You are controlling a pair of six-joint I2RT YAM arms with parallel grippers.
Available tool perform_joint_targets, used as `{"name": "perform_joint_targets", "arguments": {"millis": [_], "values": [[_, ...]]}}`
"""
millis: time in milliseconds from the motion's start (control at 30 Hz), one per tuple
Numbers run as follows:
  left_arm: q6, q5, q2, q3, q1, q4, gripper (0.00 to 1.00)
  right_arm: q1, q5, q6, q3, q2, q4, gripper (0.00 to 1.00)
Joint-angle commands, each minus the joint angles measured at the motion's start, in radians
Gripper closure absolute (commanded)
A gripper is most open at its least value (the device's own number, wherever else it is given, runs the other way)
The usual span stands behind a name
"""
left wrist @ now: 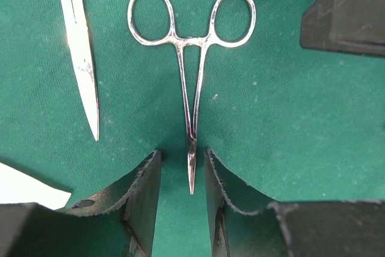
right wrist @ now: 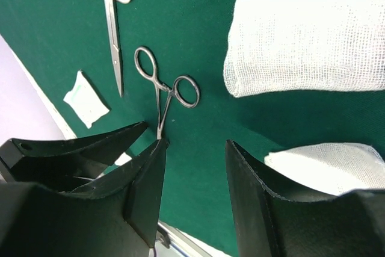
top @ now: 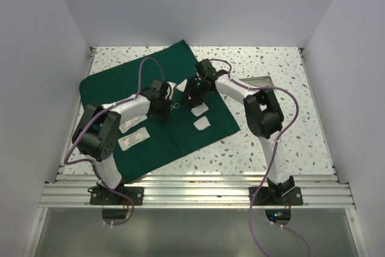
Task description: Prepare the surgical pack
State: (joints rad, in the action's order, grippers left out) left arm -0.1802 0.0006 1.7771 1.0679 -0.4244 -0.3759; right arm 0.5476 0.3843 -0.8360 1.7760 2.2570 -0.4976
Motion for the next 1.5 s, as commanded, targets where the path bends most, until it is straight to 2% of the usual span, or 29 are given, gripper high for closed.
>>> {"name": "perform_joint_targets", "arguments": {"millis": [0, 267, 367, 400, 467, 500, 533, 667, 867, 1333, 1467], "values": [[-0.007, -0.033, 0.044, 0.001, -0.023, 0.046, 0.62, -0.006, -0.015, 0.018, 0.037, -0.034, -0.018, 0.52], [-0.007, -0.028, 0.097, -0.006, -0.037, 0.029, 0.67, 0.002, -0.022, 0.017, 0.046, -0.022, -0.021, 0.53], [-0.002, -0.005, 0.114, -0.010, -0.037, 0.023, 0.75, 0.006, -0.021, 0.008, 0.051, -0.014, -0.016, 0.52], [-0.002, 0.019, 0.119, -0.011, -0.034, 0.022, 0.82, 0.008, -0.018, 0.006, 0.053, -0.011, -0.015, 0.52], [-0.002, 0.048, 0.125, -0.016, -0.034, 0.017, 0.89, 0.011, -0.012, 0.000, 0.056, -0.007, -0.015, 0.52], [-0.005, 0.062, 0.124, -0.026, -0.030, 0.020, 0.98, 0.012, -0.010, 0.000, 0.057, -0.004, -0.012, 0.52], [-0.008, 0.096, 0.117, -0.032, -0.024, 0.026, 1.00, 0.012, -0.004, -0.002, 0.059, -0.001, -0.009, 0.52], [-0.019, 0.208, 0.088, -0.072, 0.030, 0.038, 1.00, 0.021, 0.021, -0.021, 0.057, 0.007, 0.011, 0.51], [-0.016, 0.372, 0.045, -0.112, 0.168, 0.060, 1.00, 0.029, 0.062, -0.063, 0.045, 0.026, 0.083, 0.50], [-0.013, 0.447, 0.053, -0.115, 0.193, 0.074, 1.00, 0.063, 0.096, -0.097, 0.131, 0.133, 0.146, 0.51], [-0.010, 0.452, 0.051, -0.117, 0.193, 0.074, 1.00, 0.068, 0.103, -0.135, 0.157, 0.171, 0.166, 0.54]]}}
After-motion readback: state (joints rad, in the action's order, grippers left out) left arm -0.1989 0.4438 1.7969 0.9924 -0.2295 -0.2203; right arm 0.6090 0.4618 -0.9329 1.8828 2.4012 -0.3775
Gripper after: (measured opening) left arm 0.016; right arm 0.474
